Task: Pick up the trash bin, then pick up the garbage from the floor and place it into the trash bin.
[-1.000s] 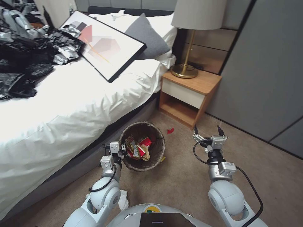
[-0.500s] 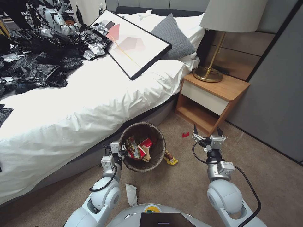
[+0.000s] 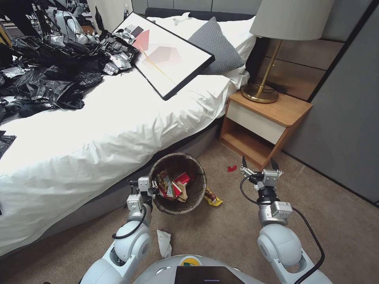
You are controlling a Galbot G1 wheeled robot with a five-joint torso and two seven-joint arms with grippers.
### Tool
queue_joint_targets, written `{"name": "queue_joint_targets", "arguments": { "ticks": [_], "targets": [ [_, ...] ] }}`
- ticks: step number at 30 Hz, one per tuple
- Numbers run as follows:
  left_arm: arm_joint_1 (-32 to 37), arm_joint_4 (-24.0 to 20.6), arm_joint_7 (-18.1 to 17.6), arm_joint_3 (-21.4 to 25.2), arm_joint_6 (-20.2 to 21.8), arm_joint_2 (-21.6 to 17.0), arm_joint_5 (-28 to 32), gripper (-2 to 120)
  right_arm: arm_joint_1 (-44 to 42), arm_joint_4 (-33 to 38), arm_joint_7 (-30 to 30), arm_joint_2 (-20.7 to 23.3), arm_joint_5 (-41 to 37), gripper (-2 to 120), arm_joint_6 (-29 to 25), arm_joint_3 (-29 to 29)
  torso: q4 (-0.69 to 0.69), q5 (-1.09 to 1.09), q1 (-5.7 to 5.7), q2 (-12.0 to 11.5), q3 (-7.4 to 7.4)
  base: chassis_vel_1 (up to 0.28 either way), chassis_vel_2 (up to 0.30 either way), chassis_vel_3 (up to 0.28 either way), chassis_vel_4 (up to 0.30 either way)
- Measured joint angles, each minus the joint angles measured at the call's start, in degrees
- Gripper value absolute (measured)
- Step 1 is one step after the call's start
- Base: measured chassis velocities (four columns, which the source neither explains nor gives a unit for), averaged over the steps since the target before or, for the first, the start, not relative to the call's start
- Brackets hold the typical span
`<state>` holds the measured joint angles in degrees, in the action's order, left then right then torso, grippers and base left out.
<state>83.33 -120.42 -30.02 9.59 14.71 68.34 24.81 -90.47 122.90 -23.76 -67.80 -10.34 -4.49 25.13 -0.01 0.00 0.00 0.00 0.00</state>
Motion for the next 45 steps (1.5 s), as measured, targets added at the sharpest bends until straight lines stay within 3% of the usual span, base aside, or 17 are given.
{"name": "queue_joint_targets", "arguments": {
  "ticks": [7, 18, 28, 29, 36, 37, 38, 45],
  "targets": [
    [-0.1, 0.1, -0.1, 0.0, 0.0, 0.0, -0.2, 2, 0.5, -0.8, 0.1, 1.6, -0.7, 100, 0.1, 0.1, 0.00, 0.00, 0.00, 0.0, 0.00, 0.000, 0.000, 0.000, 0.000],
    [1.2, -0.9, -0.4, 1.4, -0.1, -0.7, -0.8, 2, 6.5, -9.9, 5.5, 11.2, -9.0, 100, -1.5, -2.0, 0.02, 0.01, 0.00, 0.0, 0.00, 0.000, 0.000, 0.000, 0.000],
    [1.4, -1.1, -0.5, 1.6, -0.1, -0.7, -0.8, 2, 7.0, -11.2, 6.9, 12.4, -10.7, 100, -1.9, -2.8, 0.00, 0.01, 0.00, 0.0, 0.00, 0.000, 0.000, 0.000, 0.000],
    [1.8, -1.5, -0.5, 1.9, -0.1, -0.8, -0.7, 2, 8.4, -14.2, 9.9, 14.7, -13.7, 100, -3.1, -4.7, 0.00, 0.01, 0.00, 0.0, 0.00, 0.000, 0.000, 0.000, 0.000],
    [2.3, -2.1, -0.5, 2.0, -0.1, -1.1, -0.5, 2, 11.0, -18.0, 15.0, 17.5, -18.3, 100, -4.0, -8.2, -0.01, 0.00, 0.00, 0.0, 0.00, 0.000, 0.000, 0.000, 0.000],
    [2.5, -2.4, -0.5, 2.0, -0.1, -1.1, -0.4, 2, 13.6, -22.6, 20.9, 19.1, -20.3, 100, -4.9, -11.3, 0.04, 0.00, 0.00, 0.0, 0.01, 0.000, 0.000, 0.000, 0.000],
    [2.6, -2.5, -0.5, 1.9, -0.1, -1.2, -0.4, 2, 15.1, -24.9, 22.9, 19.7, -20.9, 100, -5.2, -12.5, 0.00, 0.05, 0.00, 0.0, 0.00, 0.000, 0.000, 0.000, 0.000],
    [2.7, -2.6, -0.5, 1.8, -0.1, -1.2, -0.3, 2, 21.6, -32.7, 28.1, 20.3, -21.4, 100, -6.2, -18.3, 0.00, 0.01, 0.01, 0.0, 0.01, 0.000, 0.000, 0.000, 0.000]
  ]
}}
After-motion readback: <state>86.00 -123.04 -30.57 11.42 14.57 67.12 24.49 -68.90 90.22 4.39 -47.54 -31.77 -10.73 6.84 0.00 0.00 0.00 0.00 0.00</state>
